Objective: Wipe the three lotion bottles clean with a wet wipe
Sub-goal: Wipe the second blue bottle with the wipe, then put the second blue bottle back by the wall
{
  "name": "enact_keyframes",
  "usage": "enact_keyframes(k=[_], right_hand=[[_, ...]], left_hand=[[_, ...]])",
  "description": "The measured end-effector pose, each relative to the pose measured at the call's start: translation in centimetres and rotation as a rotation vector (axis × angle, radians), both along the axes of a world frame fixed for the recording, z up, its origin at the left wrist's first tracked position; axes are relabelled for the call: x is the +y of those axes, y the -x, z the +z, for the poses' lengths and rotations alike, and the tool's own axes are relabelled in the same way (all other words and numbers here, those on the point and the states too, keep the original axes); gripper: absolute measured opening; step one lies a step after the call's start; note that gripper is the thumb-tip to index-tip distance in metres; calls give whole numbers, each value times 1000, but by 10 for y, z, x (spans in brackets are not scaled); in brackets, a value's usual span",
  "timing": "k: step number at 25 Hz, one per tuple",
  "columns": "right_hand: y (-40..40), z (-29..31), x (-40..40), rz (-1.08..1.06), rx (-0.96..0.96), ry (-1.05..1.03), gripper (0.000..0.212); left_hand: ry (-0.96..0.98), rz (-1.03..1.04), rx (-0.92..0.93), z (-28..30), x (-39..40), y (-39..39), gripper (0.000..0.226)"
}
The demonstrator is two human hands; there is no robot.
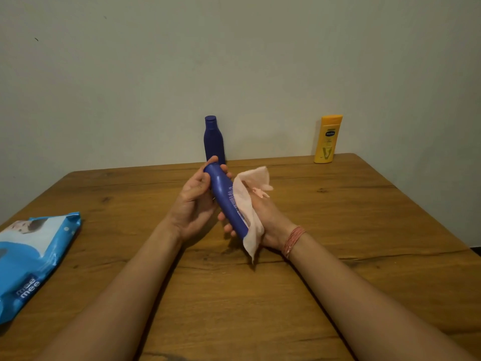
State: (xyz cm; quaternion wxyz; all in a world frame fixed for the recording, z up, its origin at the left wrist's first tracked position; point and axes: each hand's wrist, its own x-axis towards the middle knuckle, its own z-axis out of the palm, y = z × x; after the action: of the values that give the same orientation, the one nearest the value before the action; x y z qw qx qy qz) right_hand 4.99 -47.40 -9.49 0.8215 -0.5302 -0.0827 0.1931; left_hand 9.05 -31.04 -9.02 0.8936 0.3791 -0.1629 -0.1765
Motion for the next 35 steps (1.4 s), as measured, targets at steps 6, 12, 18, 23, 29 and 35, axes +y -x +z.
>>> enact_keyframes(k=[6,12,18,23,29,35], right_hand=[[-10,-18,7,-158,-104,255,27],[-11,-24,6,-30,-168,104,29],[-15,-28,7,-157,-406,282,39],[-29,-34,7,25,-407,132,55],[-22,-35,7,-67,-354,130,103],[-15,-25,8,-97,-361,224,73]], left_hand=[[-146,381,-35,17,12,-6,33],[-402,764,-100,50,81,-54,34],[-806,1137,-234,79,154,-114,36],[-935,1304,-176,75,201,-144,40],[-1093,1332,-146,68,232,-171,40],[-1148,1338,-153,69,240,-190,41]])
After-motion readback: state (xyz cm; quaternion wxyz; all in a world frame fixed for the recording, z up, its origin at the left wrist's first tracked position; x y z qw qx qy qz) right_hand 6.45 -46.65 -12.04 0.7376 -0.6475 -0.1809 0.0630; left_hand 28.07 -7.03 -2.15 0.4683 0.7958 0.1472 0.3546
